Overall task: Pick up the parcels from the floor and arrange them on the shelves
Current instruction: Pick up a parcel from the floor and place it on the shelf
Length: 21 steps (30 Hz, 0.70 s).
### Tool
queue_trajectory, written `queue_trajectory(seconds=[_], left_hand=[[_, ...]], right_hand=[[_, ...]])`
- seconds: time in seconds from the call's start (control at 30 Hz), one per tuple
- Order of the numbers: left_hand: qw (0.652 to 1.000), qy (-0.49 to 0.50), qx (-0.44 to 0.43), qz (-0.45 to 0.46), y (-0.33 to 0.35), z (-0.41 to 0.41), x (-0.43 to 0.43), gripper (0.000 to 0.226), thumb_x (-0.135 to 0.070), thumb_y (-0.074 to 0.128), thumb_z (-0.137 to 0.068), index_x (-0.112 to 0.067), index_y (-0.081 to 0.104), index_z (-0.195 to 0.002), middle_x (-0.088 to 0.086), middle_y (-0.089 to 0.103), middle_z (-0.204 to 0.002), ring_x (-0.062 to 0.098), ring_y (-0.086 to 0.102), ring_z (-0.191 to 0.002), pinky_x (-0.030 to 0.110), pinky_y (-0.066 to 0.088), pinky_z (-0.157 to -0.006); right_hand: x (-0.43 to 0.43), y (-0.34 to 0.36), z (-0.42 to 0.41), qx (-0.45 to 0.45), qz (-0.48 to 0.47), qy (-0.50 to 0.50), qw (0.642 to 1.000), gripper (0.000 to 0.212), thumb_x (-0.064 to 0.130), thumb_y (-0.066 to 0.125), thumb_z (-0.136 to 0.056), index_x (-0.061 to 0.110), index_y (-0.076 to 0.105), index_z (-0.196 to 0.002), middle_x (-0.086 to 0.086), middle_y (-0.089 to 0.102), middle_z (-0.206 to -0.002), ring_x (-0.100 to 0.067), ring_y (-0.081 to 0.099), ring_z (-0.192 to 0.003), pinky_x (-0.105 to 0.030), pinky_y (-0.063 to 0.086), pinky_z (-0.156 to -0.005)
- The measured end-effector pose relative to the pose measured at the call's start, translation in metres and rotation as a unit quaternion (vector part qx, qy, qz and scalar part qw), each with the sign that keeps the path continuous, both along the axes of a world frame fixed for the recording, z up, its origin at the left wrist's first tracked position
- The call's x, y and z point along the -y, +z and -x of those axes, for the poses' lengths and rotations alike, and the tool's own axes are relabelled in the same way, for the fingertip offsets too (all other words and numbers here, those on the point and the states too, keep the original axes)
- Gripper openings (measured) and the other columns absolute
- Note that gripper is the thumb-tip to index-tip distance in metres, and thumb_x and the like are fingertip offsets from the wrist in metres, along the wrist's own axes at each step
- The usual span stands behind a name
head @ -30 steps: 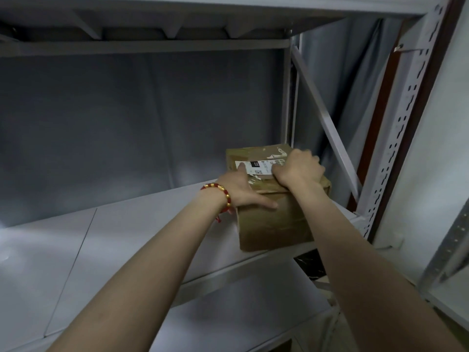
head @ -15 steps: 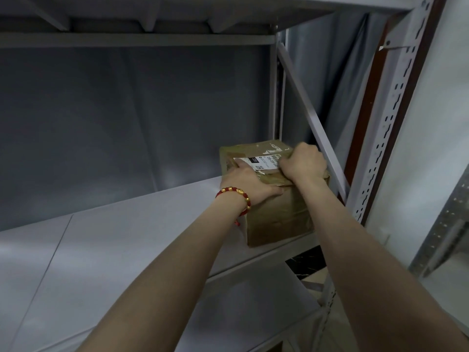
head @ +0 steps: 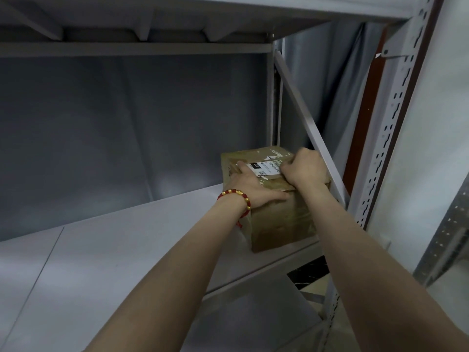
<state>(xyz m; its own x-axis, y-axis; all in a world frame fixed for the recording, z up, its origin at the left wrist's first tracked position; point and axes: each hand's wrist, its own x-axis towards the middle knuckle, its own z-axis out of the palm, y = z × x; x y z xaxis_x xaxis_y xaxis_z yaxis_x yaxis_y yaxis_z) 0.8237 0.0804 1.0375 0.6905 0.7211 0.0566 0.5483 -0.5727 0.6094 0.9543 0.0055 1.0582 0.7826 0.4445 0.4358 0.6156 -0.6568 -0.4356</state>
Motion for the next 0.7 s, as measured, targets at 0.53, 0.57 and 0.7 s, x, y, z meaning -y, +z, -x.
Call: queue_trajectory(seconds=[0.53,0.57,0.7], left_hand=[[0.987,-0.048,0.128,-0.083,-0.012,0.015,0.008,0.073,-0.065,0.070,-0.074,-0.032,0.053,-0.137,-0.009,0.060,-0.131,0.015,0.059,-0.115,0.028,0.050,-0.090],[0.986,-0.034,0.132,-0.097,-0.012,0.016,0.012,0.083,-0.067,0.070,-0.071,-0.028,0.047,-0.141,-0.008,0.058,-0.132,0.016,0.058,-0.115,0.027,0.049,-0.088],[0.985,-0.009,0.114,-0.126,-0.008,0.027,0.030,0.099,-0.067,0.071,-0.070,-0.020,0.030,-0.147,-0.002,0.051,-0.135,0.022,0.058,-0.116,0.028,0.048,-0.087]], right_hand=[[0.021,-0.012,-0.004,-0.032,-0.139,0.000,0.990,0.055,0.063,0.070,-0.069,0.018,0.054,-0.097,0.000,0.062,-0.093,-0.027,0.063,-0.095,-0.037,0.050,-0.079],[0.024,-0.012,-0.002,-0.032,-0.158,0.000,0.987,0.054,0.062,0.072,-0.069,0.019,0.053,-0.095,0.000,0.061,-0.092,-0.027,0.062,-0.094,-0.038,0.049,-0.079],[0.033,-0.018,0.003,-0.027,-0.224,-0.011,0.974,0.053,0.061,0.071,-0.066,0.018,0.051,-0.089,0.001,0.064,-0.089,-0.026,0.062,-0.087,-0.039,0.050,-0.077]])
